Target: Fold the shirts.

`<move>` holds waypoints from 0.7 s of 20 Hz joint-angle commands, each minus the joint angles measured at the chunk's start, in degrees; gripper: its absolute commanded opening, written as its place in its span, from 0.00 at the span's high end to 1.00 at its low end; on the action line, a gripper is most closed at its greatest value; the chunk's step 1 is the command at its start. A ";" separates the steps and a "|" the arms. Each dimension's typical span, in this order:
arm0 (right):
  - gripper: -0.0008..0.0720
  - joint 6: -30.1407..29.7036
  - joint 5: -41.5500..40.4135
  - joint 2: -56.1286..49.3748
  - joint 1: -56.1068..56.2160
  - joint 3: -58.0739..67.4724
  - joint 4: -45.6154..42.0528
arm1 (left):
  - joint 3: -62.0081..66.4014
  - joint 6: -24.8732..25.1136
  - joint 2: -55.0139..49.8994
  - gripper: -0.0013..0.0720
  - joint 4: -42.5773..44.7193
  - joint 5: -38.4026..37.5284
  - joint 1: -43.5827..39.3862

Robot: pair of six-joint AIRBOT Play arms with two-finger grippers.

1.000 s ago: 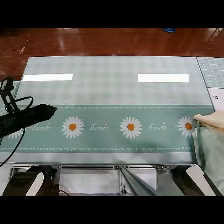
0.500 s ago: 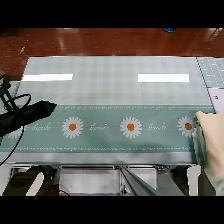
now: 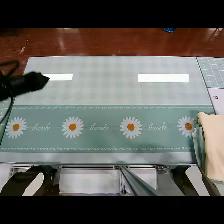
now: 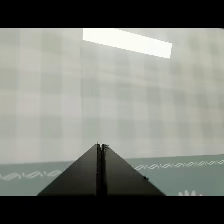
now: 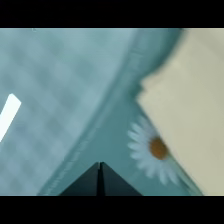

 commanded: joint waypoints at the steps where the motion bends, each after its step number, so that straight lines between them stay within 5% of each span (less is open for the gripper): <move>1: 0.96 -4.55 -16.31 -8.04 26.60 7.80 7.61 | 20.09 1.84 -12.59 0.95 -0.39 -6.67 -4.15; 5: 0.96 -1.01 -20.22 -20.39 58.25 10.10 -19.28 | 27.56 0.79 -20.83 0.95 9.75 -12.20 -12.59; 8: 0.96 4.00 -17.11 -28.04 67.06 10.10 -39.54 | 16.06 -8.20 -21.29 0.95 22.03 -8.81 -13.11; 14: 0.96 4.13 -16.33 -32.79 66.95 10.10 -40.59 | 9.79 -12.41 -21.42 0.95 23.76 -3.87 -11.10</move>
